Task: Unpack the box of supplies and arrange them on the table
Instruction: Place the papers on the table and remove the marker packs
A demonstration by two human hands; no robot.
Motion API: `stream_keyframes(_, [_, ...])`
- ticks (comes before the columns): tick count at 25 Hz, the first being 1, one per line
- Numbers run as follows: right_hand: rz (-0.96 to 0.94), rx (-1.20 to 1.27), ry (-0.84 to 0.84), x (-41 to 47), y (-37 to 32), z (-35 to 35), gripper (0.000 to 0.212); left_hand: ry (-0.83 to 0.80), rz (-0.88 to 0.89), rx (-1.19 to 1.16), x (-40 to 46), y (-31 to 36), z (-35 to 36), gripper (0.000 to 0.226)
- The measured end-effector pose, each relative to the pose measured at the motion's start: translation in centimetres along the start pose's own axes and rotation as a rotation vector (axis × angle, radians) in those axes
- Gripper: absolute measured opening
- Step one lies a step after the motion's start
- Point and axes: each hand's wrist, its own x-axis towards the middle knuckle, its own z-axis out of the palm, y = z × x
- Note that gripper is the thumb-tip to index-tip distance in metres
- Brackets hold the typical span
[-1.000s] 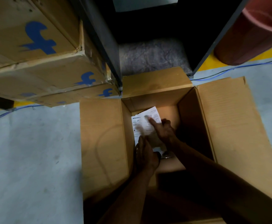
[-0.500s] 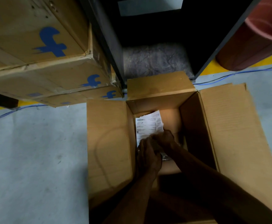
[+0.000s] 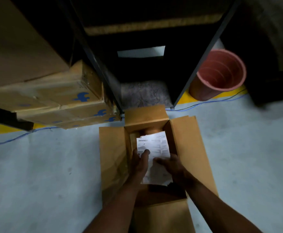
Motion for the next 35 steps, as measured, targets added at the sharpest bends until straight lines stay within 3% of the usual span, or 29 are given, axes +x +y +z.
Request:
stream_keyframes(4, [-0.085, 0.084, -0.076, -9.3, -5.5, -1.5, 0.031, -0.071, -0.033, -0.063, -7.8, 6.4, -3.0, 0.045])
stream_keyframes(9, [-0.090, 0.077, -0.067, -18.9, -11.8, -1.3, 0.037, -0.130, -0.022, -0.015, -15.4, 12.6, -6.4, 0.043])
stream_keyframes(12, [-0.194, 0.054, -0.040, -24.2, -14.9, -0.3, 0.049, -0.092, -0.005, -0.032, -20.8, 16.0, -8.1, 0.040])
stream_keyframes(15, [-0.264, 0.018, 0.031, -29.0, -17.2, -0.1, 0.038, -0.063, 0.010, -0.092, -25.5, 18.1, -10.1, 0.040])
stream_keyframes(19, [-0.294, -0.083, -0.027, -34.0, -20.4, -0.1, 0.041, -0.014, 0.041, -0.224, -30.4, 20.8, -12.8, 0.051])
stream_keyframes(22, [-0.381, -0.183, -0.095, -36.7, -24.0, 0.3, 0.044, -0.003, 0.059, -0.275, -33.0, 23.1, -14.0, 0.044])
stream_keyframes(25, [-0.423, -0.266, -0.089, -38.5, -27.8, 0.9, 0.033, 0.049, 0.101, -0.330, -34.8, 25.9, -15.2, 0.040])
stream_keyframes(30, [-0.577, -0.365, -0.187, -38.3, -32.1, 3.9, 0.051, 0.075, 0.132, -0.389, -36.3, 30.4, -19.6, 0.039])
stream_keyframes(35, [-0.635, -0.387, -0.205, -38.5, -36.6, 10.6, 0.046, 0.116, 0.196, -0.432, -35.6, 33.7, -26.5, 0.041])
